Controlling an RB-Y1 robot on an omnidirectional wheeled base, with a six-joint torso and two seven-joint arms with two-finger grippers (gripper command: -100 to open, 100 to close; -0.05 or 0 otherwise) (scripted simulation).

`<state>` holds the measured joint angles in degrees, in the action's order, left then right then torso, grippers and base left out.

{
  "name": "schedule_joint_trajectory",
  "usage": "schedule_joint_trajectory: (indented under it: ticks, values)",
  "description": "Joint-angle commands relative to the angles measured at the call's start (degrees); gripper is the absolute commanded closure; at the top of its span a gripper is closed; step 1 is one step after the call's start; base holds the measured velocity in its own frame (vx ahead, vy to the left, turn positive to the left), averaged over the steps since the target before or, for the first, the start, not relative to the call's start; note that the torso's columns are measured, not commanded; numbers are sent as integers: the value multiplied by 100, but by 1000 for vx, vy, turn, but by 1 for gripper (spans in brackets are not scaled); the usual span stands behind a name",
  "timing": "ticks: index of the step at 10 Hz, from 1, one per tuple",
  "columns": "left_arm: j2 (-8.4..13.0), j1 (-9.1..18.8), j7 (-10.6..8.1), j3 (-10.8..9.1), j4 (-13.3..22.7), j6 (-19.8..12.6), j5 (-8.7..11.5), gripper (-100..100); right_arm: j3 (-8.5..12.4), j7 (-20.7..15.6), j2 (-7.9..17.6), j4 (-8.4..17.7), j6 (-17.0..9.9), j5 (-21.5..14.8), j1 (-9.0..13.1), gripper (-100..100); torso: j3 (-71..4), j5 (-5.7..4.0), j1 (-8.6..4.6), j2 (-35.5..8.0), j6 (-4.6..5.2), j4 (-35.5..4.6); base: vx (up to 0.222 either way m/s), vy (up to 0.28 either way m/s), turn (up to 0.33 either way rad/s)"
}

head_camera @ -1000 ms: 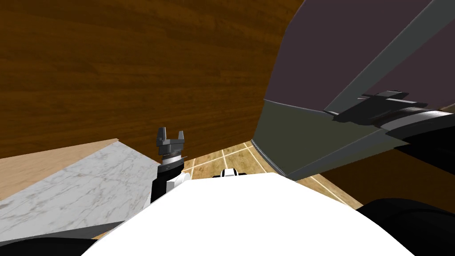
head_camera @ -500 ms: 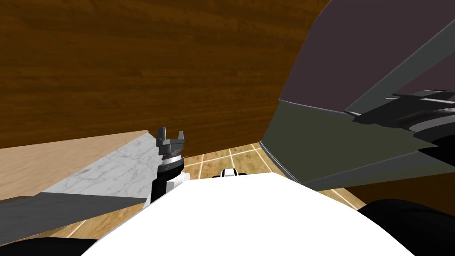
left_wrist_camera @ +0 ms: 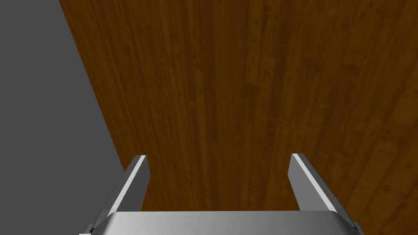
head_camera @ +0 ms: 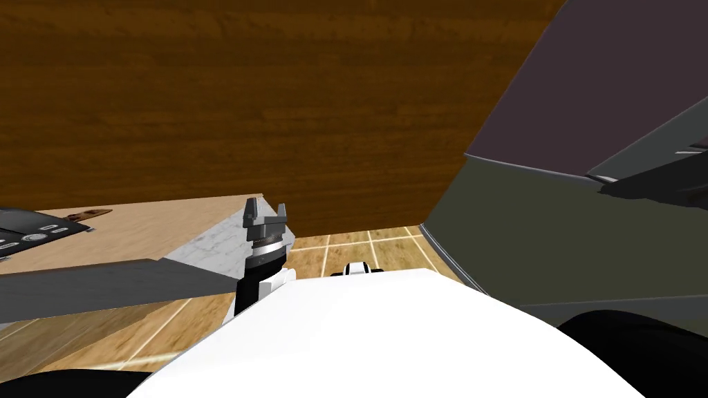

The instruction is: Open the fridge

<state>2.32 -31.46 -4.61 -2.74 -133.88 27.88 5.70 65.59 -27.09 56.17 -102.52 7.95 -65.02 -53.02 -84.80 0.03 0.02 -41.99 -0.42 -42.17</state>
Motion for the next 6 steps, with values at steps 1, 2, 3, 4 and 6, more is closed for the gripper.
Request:
schedule_joint_trajectory:
  ticks: [1, 2, 3, 4, 6]
  values:
    - [1, -1, 0, -1, 0, 0, 0, 0, 66, 217, 232, 418, -404, -100, -392, 100, 1, 4, -9, -5, 14, 0, 10, 205, 251]
    - [0, 0, 0, 0, 0, 0, 0, 0, 66, 217, 232, 445, -457, -100, -410, 100, -6, 14, 12, 3, 10, 1, 23, 167, 182]
    - [1, -1, 0, -2, 0, 0, 0, 0, 113, 278, 309, 695, -651, -178, -562, 100, -2, 19, 17, 0, 17, -3, 46, 212, 302]
    - [0, -1, 0, 0, 0, 0, 0, 0, 113, 278, 309, 761, -651, -178, -562, 100, 0, 13, 33, 4, 8, -1, 45, 182, 181]
    - [2, -2, 0, -3, 0, 0, 0, 0, -6, 347, 261, 997, -891, -13, -863, 100, 16, 28, 14, -31, 25, -13, -2, 57, 132]
